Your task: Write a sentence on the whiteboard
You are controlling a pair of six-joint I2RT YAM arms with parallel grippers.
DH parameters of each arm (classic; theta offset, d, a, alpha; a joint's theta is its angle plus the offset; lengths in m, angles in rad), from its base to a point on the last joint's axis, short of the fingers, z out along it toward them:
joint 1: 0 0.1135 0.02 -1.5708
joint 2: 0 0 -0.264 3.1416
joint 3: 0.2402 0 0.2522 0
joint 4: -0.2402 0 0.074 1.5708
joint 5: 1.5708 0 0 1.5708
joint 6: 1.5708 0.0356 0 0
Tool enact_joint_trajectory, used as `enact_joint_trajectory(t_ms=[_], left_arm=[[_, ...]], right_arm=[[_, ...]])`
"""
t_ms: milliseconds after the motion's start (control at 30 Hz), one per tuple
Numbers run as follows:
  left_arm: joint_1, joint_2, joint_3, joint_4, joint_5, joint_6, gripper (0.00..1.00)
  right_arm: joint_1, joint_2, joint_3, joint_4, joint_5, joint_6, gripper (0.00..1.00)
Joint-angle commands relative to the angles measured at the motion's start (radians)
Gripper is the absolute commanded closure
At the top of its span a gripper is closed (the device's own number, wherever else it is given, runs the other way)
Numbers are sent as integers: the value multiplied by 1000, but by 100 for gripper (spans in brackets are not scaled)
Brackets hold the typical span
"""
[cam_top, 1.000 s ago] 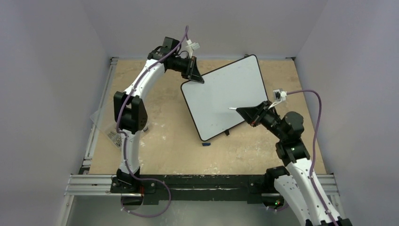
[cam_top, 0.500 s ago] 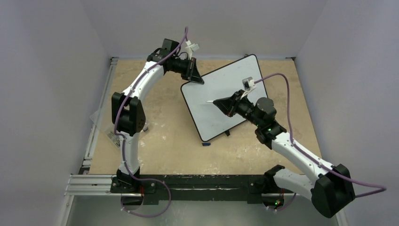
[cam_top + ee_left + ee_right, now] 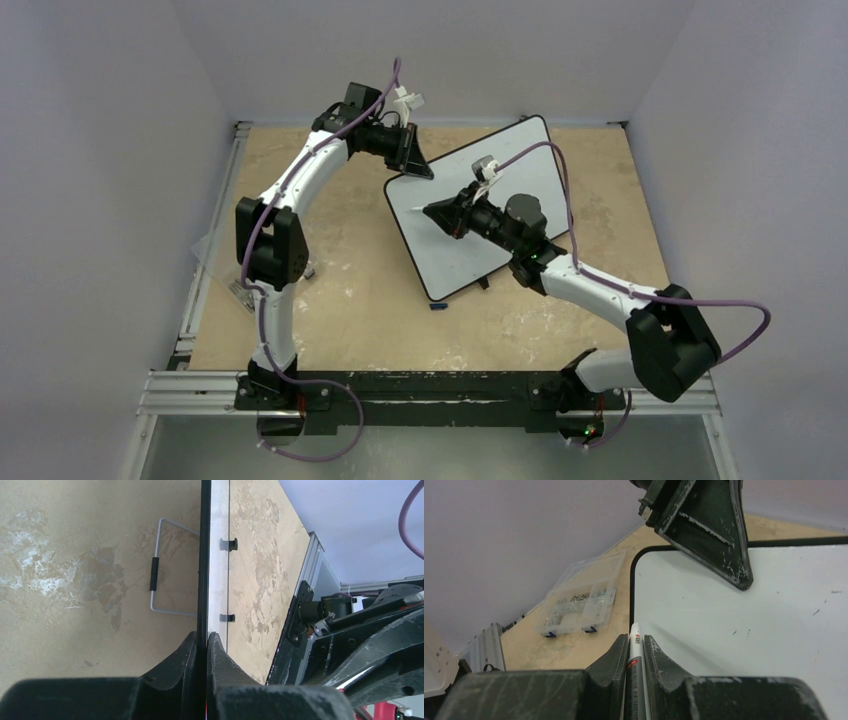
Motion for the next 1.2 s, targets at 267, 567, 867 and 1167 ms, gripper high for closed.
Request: enact_joint_trajectory(t_ms=[267, 567, 867, 1167], left_arm=[[-3, -84, -71, 50, -90, 111, 100], [-27, -86, -53, 62, -94, 85, 100], [-43, -92, -30, 26, -118, 112, 100], [-53, -96, -25, 13, -139, 123, 100]], right_arm=[[9, 118, 149, 109, 67, -38, 100], [13, 97, 128, 74, 118, -46, 100], [14, 101, 72, 58, 165, -41, 100], [16, 86, 5, 54, 157, -22, 100]])
